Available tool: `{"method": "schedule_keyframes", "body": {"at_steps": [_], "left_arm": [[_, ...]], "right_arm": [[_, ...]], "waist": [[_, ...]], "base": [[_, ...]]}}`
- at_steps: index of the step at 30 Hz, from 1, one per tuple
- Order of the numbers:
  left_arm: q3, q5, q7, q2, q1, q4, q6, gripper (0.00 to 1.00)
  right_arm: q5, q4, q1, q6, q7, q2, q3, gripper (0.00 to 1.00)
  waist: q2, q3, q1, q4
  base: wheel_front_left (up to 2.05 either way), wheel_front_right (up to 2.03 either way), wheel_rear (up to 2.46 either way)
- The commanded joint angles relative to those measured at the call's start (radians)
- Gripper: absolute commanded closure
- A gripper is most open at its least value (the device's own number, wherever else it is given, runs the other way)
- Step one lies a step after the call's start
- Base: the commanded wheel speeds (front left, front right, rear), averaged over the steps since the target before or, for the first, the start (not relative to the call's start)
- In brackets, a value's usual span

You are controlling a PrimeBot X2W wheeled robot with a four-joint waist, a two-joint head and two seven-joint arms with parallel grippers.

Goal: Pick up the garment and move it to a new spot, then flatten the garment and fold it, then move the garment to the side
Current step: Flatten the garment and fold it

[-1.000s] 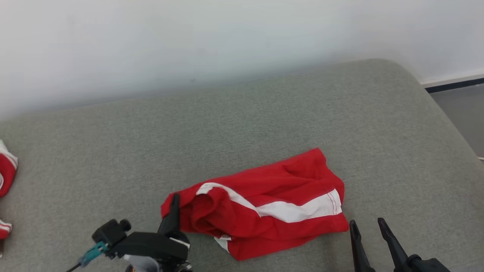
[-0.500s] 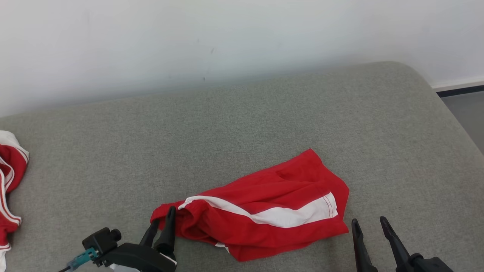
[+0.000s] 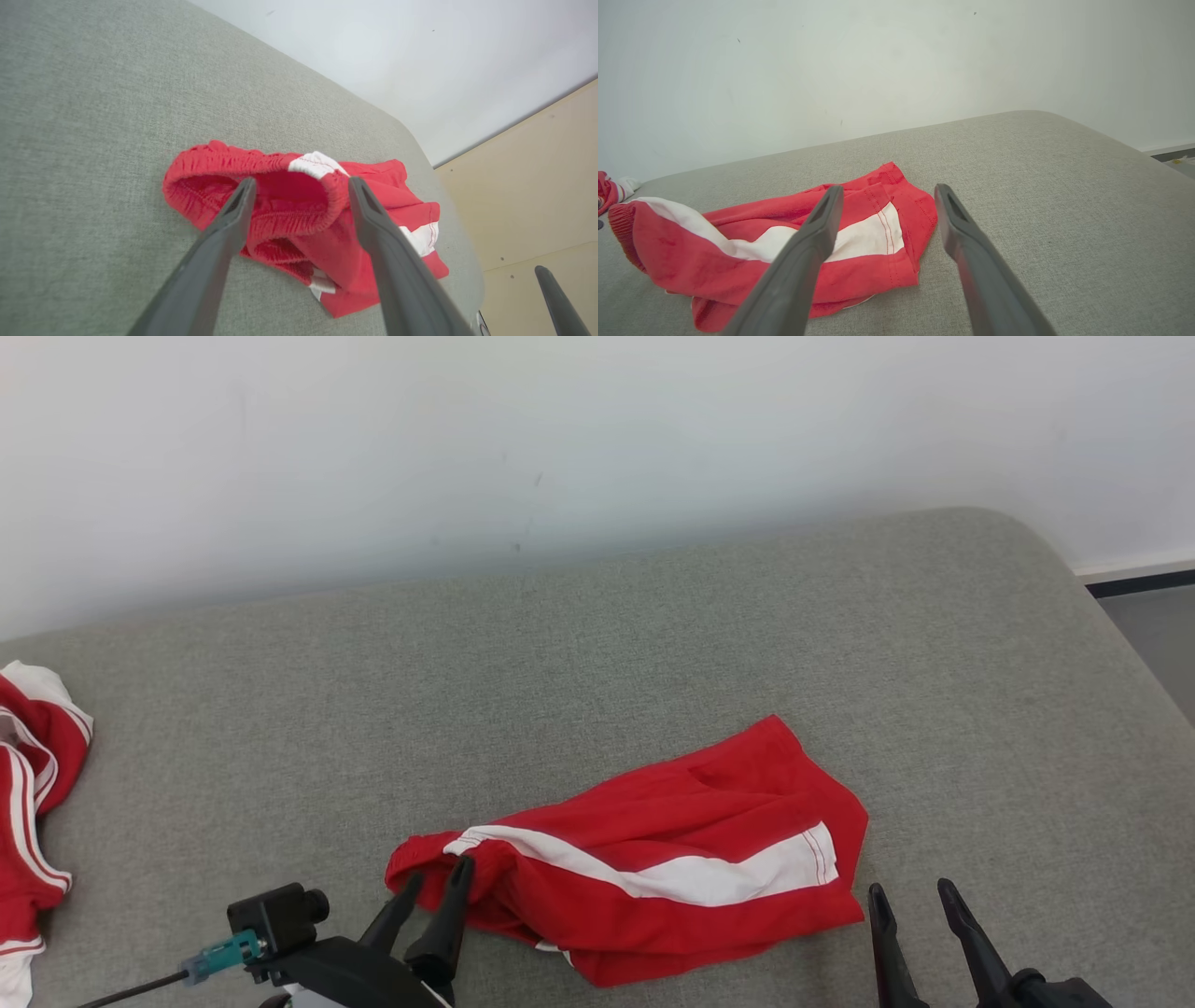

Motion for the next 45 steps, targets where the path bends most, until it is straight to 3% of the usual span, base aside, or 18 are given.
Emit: {"method": "schedule_keyframes", "body": {"at_steps": [1, 5, 14, 15, 17, 18, 27, 30, 39, 40, 41, 45], "left_arm": [[-0.003, 0.001, 0.004, -0.002, 0.013, -0.017, 0.006, 0.00], [-0.014, 0.008, 0.019, -0.007, 0.016, -0.048, 0.033, 0.00], [-0.025, 0.008, 0.024, -0.029, -0.016, -0.011, 0.033, 0.00], [-0.026, 0.013, 0.021, -0.028, -0.018, -0.006, 0.032, 0.40], [-0.033, 0.021, 0.019, -0.025, -0.022, 0.003, 0.029, 0.94], [-0.037, 0.026, 0.019, -0.025, -0.025, 0.007, 0.027, 1.00], [-0.072, 0.069, 0.034, 0.032, 0.026, 0.014, 0.035, 1.00], [-0.096, 0.080, 0.046, 0.047, 0.052, 0.005, 0.020, 1.00], [-0.139, 0.131, 0.044, 0.075, 0.088, 0.042, 0.043, 1.00], [-0.145, 0.142, 0.038, 0.077, 0.085, 0.047, 0.042, 0.54], [-0.148, 0.151, 0.029, 0.077, 0.083, 0.052, 0.043, 0.00], [-0.154, 0.180, -0.012, 0.077, 0.090, 0.081, 0.055, 0.00]], "right_arm": [[0.005, 0.000, 0.004, 0.001, 0.000, 0.001, 0.001, 0.00], [0.008, 0.000, -0.001, 0.001, 0.000, 0.002, 0.005, 0.00], [0.009, -0.003, -0.007, 0.001, 0.000, 0.003, 0.000, 0.00], [0.008, -0.003, -0.006, 0.001, 0.000, 0.003, -0.001, 0.00], [0.007, -0.004, -0.003, 0.001, 0.000, 0.003, -0.003, 0.00], [0.008, -0.005, -0.002, 0.001, 0.000, 0.003, -0.006, 0.00], [0.010, -0.006, 0.011, 0.001, 0.000, 0.003, -0.011, 0.00], [0.010, -0.004, 0.012, 0.001, 0.000, 0.003, -0.008, 0.00], [0.009, 0.004, 0.013, 0.001, 0.000, 0.003, 0.000, 0.00], [0.007, 0.005, 0.012, 0.001, 0.000, 0.003, 0.001, 0.00], [0.005, 0.005, 0.012, 0.001, 0.000, 0.003, 0.001, 0.00], [0.000, 0.005, 0.016, 0.001, 0.000, 0.003, -0.006, 0.00]], "waist": [[0.0000, -0.001, 0.0000, -0.001], [0.0000, 0.001, 0.0000, -0.008], [0.0000, 0.008, 0.0000, -0.026], [0.0000, 0.007, 0.0000, -0.026], [0.0000, 0.007, 0.0000, -0.025], [0.0000, 0.007, 0.0000, -0.023], [0.0000, 0.001, 0.0000, 0.022], [0.0000, -0.003, 0.0000, 0.038], [0.0000, -0.016, 0.0000, 0.051], [0.0000, -0.017, 0.0000, 0.050], [0.0000, -0.018, 0.0000, 0.049], [0.0000, -0.028, 0.0000, 0.045]], "base": [[0.00, 0.00, 0.00], [0.00, 0.00, 0.00], [0.00, 0.00, 0.00], [0.00, 0.00, 0.00], [0.00, 0.00, 0.00], [0.00, 0.00, 0.00], [0.00, 0.00, 0.00], [0.00, 0.00, 0.00], [0.00, 0.00, 0.00], [0.00, 0.00, 0.00], [0.00, 0.00, 0.00], [0.00, 0.00, 0.00]]}}
